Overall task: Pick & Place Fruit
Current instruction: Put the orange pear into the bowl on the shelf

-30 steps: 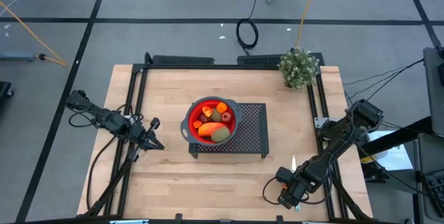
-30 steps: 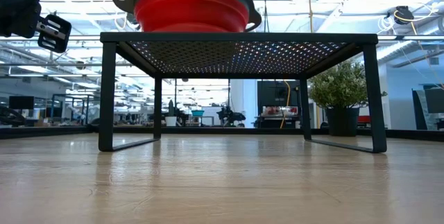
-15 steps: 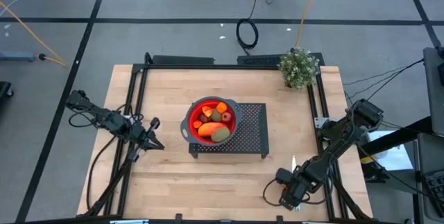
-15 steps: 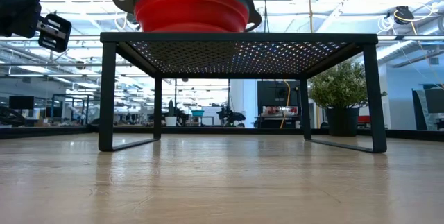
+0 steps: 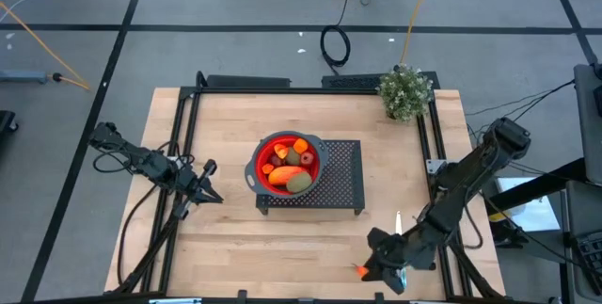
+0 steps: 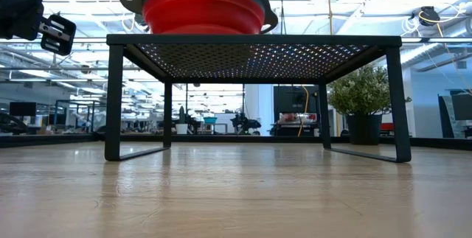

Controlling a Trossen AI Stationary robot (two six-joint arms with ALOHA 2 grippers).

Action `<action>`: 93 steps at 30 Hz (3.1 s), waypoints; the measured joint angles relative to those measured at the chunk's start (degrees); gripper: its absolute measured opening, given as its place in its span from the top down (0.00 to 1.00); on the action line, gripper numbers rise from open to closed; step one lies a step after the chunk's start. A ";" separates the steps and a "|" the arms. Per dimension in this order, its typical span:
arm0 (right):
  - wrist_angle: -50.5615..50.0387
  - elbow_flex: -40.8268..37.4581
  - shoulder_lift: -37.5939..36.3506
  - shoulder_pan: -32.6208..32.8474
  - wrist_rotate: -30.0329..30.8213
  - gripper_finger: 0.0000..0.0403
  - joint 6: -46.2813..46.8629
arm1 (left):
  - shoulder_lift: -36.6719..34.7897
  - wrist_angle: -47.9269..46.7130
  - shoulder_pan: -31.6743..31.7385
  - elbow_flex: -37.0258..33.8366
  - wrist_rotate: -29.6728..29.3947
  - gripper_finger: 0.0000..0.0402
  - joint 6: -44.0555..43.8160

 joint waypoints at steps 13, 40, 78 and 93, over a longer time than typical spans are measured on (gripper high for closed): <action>29.85 0.04 -3.38 -1.66 12.92 0.73 -24.08 | 0.00 0.08 0.00 0.00 0.13 0.95 -0.02; 35.50 0.04 -3.33 -1.79 30.92 0.74 -67.60 | 0.00 8.17 -0.02 -0.11 3.24 0.95 5.17; 36.19 0.04 -3.38 -13.51 32.11 0.73 -97.26 | 0.00 9.53 0.00 0.00 4.31 0.95 8.68; 36.21 0.04 -3.38 -13.77 32.11 0.73 -94.85 | 0.00 9.69 -0.02 0.00 2.82 0.95 16.85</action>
